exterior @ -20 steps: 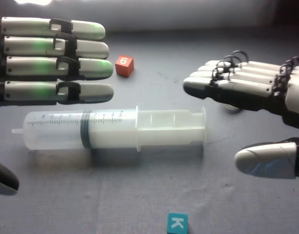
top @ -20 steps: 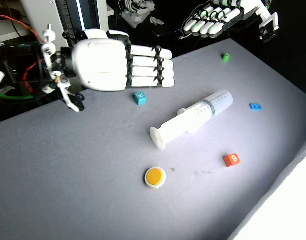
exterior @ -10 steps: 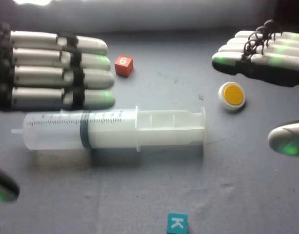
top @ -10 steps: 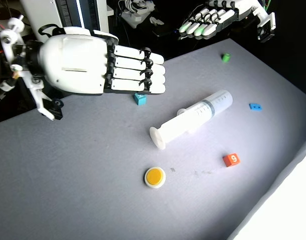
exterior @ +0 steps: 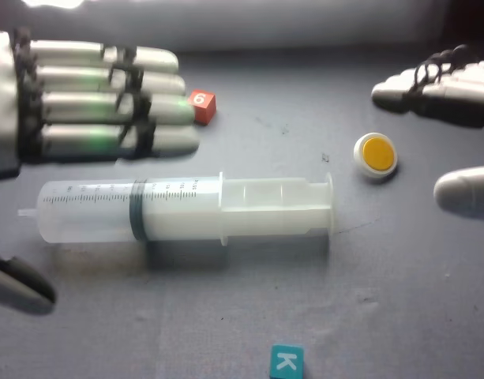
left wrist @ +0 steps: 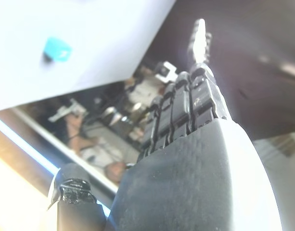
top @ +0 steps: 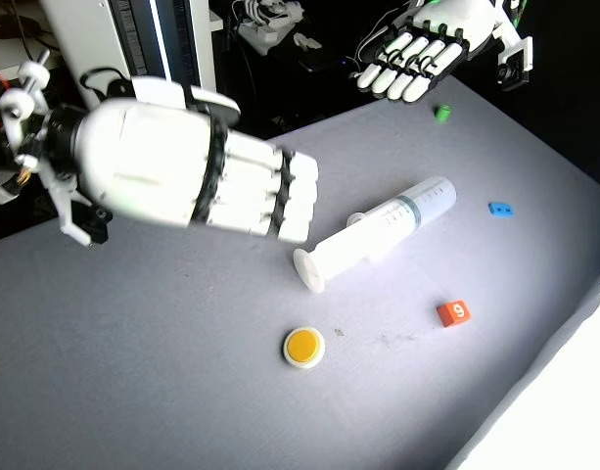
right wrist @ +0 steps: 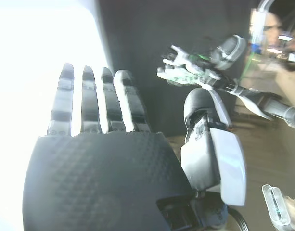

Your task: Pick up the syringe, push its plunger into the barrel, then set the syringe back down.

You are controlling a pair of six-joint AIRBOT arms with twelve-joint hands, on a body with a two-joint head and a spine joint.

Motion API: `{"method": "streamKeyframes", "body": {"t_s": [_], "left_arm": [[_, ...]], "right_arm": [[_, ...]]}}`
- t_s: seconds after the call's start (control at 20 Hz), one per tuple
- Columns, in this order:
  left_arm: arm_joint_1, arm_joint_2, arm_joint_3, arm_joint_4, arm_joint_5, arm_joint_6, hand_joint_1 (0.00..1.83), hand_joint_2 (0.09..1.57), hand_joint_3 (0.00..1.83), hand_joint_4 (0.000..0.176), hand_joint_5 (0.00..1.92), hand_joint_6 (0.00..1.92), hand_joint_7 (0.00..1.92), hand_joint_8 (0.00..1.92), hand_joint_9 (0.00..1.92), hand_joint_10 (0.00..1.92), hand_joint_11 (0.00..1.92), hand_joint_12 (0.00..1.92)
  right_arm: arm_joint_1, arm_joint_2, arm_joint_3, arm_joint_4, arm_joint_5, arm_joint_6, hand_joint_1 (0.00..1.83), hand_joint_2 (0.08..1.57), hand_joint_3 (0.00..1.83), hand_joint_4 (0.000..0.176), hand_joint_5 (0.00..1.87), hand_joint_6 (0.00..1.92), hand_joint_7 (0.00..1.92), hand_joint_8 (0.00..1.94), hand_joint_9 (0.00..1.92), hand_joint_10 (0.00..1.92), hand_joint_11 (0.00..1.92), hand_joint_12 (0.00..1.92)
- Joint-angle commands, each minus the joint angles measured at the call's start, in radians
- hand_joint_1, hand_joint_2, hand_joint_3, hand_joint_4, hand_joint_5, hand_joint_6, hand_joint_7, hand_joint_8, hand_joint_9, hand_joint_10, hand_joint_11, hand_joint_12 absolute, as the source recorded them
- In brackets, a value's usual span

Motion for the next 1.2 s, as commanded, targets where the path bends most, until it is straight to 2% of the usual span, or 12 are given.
{"method": "streamKeyframes", "body": {"t_s": [0.0, 0.1, 0.25, 0.4, 0.55, 0.7, 0.8, 0.9, 0.95, 1.0, 1.05, 1.15], "left_arm": [[-0.008, 0.011, -0.012, -0.119, 0.069, -0.011, 0.44, 0.93, 0.00, 0.000, 0.00, 0.00, 0.00, 0.00, 0.00, 0.00, 0.00, 0.00], [-0.010, 0.026, -0.044, -0.132, 0.193, -0.036, 0.63, 0.88, 0.00, 0.000, 0.00, 0.00, 0.00, 0.00, 0.00, 0.00, 0.03, 0.01], [0.009, 0.031, -0.067, -0.141, 0.261, -0.092, 0.58, 0.88, 0.00, 0.000, 0.00, 0.00, 0.00, 0.00, 0.00, 0.00, 0.06, 0.04], [0.020, 0.040, -0.102, -0.213, 0.367, -0.094, 0.58, 0.91, 0.00, 0.000, 0.00, 0.00, 0.00, 0.00, 0.00, 0.00, 0.05, 0.04], [0.021, 0.055, -0.145, -0.231, 0.516, -0.133, 0.57, 0.92, 0.00, 0.000, 0.00, 0.00, 0.00, 0.00, 0.00, 0.00, 0.04, 0.04], [0.021, 0.069, -0.190, -0.222, 0.619, -0.193, 0.65, 0.91, 0.00, 0.000, 0.00, 0.00, 0.00, 0.00, 0.00, 0.00, 0.01, 0.12], [0.014, 0.073, -0.228, -0.223, 0.718, -0.237, 0.76, 0.92, 0.00, 0.000, 0.00, 0.00, 0.00, 0.00, 0.00, 0.00, 0.00, 0.18], [0.014, 0.074, -0.256, -0.224, 0.787, -0.280, 0.74, 0.94, 0.01, 0.000, 0.00, 0.00, 0.00, 0.00, 0.00, 0.00, 0.00, 0.16], [0.014, 0.076, -0.268, -0.230, 0.824, -0.284, 0.75, 0.93, 0.00, 0.000, 0.00, 0.00, 0.00, 0.00, 0.00, 0.00, 0.00, 0.14], [0.014, 0.078, -0.279, -0.241, 0.859, -0.284, 0.82, 0.93, 0.00, 0.000, 0.00, 0.00, 0.00, 0.00, 0.00, 0.00, 0.00, 0.14], [0.014, 0.079, -0.292, -0.263, 0.903, -0.287, 0.79, 0.99, 0.03, 0.000, 0.00, 0.00, 0.00, 0.00, 0.00, 0.00, 0.00, 0.14], [0.012, 0.074, -0.307, -0.295, 0.986, -0.295, 0.81, 1.01, 0.01, 0.000, 0.00, 0.00, 0.00, 0.00, 0.00, 0.00, 0.00, 0.10]], "right_arm": [[0.013, 0.003, -0.002, 0.061, 0.085, -0.018, 0.00, 1.25, 0.00, 0.000, 0.08, 0.00, 0.08, 0.00, 0.07, 0.00, 0.00, 0.21], [0.037, 0.003, 0.003, 0.122, 0.033, -0.086, 0.01, 1.24, 0.00, 0.000, 0.10, 0.01, 0.09, 0.00, 0.08, 0.00, 0.00, 0.23], [0.053, 0.003, 0.016, 0.136, -0.021, -0.098, 0.00, 1.23, 0.00, 0.000, 0.12, 0.00, 0.11, 0.00, 0.10, 0.00, 0.00, 0.27], [0.058, -0.001, 0.010, 0.136, -0.091, -0.103, 0.01, 1.25, 0.00, 0.000, 0.12, 0.00, 0.11, 0.00, 0.08, 0.00, 0.00, 0.23], [0.066, -0.003, -0.003, 0.136, -0.097, -0.103, 0.03, 1.24, 0.00, 0.000, 0.11, 0.00, 0.11, 0.00, 0.10, 0.00, 0.00, 0.26], [0.064, 0.001, -0.017, 0.136, -0.049, -0.143, 0.03, 1.25, 0.00, 0.000, 0.12, 0.00, 0.12, 0.00, 0.10, 0.00, 0.00, 0.27], [0.052, 0.001, -0.016, 0.169, -0.068, -0.165, 0.03, 1.24, 0.00, 0.000, 0.13, 0.00, 0.13, 0.00, 0.11, 0.01, 0.00, 0.28], [0.052, 0.000, -0.017, 0.222, -0.103, -0.168, 0.00, 1.25, 0.00, 0.000, 0.12, 0.00, 0.12, 0.00, 0.09, 0.00, 0.00, 0.21], [0.052, 0.000, -0.019, 0.233, -0.104, -0.162, 0.08, 1.24, 0.00, 0.000, 0.13, 0.01, 0.13, 0.01, 0.12, 0.01, 0.00, 0.21], [0.051, 0.001, -0.020, 0.233, -0.104, -0.157, 0.03, 1.24, 0.00, 0.000, 0.09, 0.00, 0.10, 0.00, 0.09, 0.00, 0.00, 0.16], [0.049, 0.002, -0.021, 0.233, -0.104, -0.152, 0.00, 1.21, 0.00, 0.000, 0.09, 0.00, 0.06, 0.00, 0.04, 0.00, 0.00, 0.05], [0.043, 0.005, -0.020, 0.233, -0.104, -0.148, 0.00, 1.21, 0.00, 0.000, 0.09, 0.00, 0.08, 0.01, 0.05, 0.01, 0.02, 0.04]]}}
